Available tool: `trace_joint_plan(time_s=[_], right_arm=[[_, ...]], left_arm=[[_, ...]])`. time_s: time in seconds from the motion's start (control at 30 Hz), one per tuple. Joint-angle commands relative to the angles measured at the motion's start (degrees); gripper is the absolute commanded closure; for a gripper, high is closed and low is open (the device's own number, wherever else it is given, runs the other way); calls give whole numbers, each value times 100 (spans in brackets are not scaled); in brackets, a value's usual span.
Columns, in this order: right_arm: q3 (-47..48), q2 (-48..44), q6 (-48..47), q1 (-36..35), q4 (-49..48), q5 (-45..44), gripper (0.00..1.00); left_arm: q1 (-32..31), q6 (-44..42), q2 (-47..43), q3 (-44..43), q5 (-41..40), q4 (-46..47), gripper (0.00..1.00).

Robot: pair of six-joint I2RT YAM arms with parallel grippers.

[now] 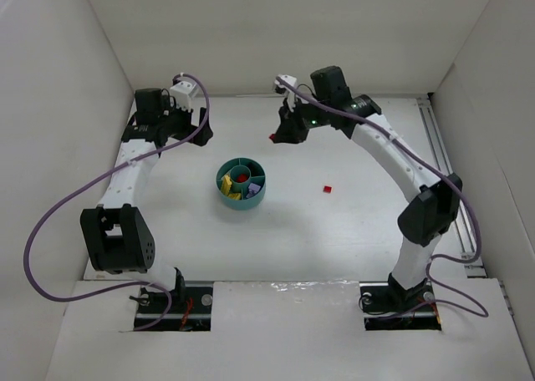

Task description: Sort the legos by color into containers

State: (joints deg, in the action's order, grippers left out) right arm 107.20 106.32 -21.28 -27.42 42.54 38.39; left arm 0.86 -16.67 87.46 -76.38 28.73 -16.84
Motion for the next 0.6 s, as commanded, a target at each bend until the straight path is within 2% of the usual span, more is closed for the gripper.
trace_joint_plan(time_s=[0.0, 0.2, 0.43, 0.57], right_arm=[[73, -60, 1458, -456, -842, 476, 98], [213, 317, 2346, -1063, -1318, 265, 98], [363, 784, 2602, -1538, -1662, -367, 98], [363, 1012, 2550, -1600, -1591, -367, 98]], left_arm=[[28, 164, -344, 132, 177, 295, 1], [28, 269, -449, 132, 177, 295, 1], [28, 541, -511, 378, 71, 672, 1], [28, 726, -511, 492, 71, 857, 1]])
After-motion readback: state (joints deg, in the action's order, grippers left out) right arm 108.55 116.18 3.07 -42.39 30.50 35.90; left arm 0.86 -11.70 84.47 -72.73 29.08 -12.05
